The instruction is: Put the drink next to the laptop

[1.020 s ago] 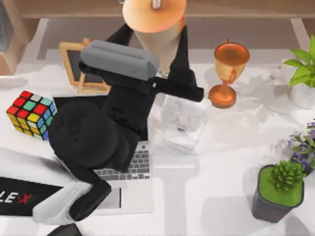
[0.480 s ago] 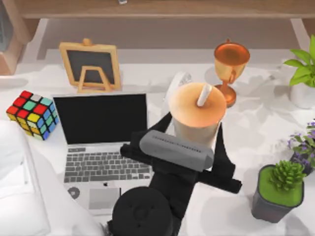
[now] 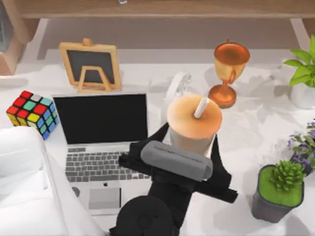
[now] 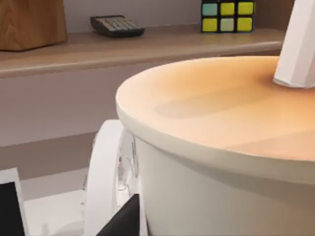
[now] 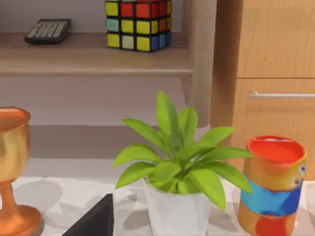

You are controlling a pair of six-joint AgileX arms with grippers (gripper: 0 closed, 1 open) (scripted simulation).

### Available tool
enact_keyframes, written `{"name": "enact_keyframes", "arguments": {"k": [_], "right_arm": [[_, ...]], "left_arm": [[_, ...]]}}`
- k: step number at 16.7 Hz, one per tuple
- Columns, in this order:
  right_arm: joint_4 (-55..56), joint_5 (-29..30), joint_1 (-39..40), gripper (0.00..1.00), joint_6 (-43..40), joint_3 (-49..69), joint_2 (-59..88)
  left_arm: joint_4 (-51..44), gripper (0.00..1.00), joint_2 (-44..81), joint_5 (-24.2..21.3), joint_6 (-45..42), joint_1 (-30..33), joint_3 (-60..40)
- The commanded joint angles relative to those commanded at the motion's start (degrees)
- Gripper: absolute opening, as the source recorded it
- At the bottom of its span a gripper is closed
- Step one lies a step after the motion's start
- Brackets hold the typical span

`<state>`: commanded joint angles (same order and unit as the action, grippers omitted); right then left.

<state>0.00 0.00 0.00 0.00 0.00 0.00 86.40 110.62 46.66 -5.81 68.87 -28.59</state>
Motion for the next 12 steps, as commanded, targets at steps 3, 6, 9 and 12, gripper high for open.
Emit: {"name": "enact_keyframes", "arguments": {"k": [3,6,9,12], "right_arm": [[0.0,0.0,0.0,1.0,0.0,0.0,0.0],[0.0,0.0,0.0,1.0,0.0,0.0,0.0],[0.0,0.0,0.0,1.0,0.0,0.0,0.0],[0.0,0.0,0.0,1.0,0.0,0.0,0.0]], "left_arm": [[0.5,0.0,0.1,0.0,0.2,0.0,-0.2],[2.0,0.0,0.4,-0.2,0.5,0.1,-0.8],[4.1,0.0,1.0,-0.6,0.2,0.2,-1.5],[6.3,0.0,2.2,-0.8,-0.5,0.2,-2.1]]}}
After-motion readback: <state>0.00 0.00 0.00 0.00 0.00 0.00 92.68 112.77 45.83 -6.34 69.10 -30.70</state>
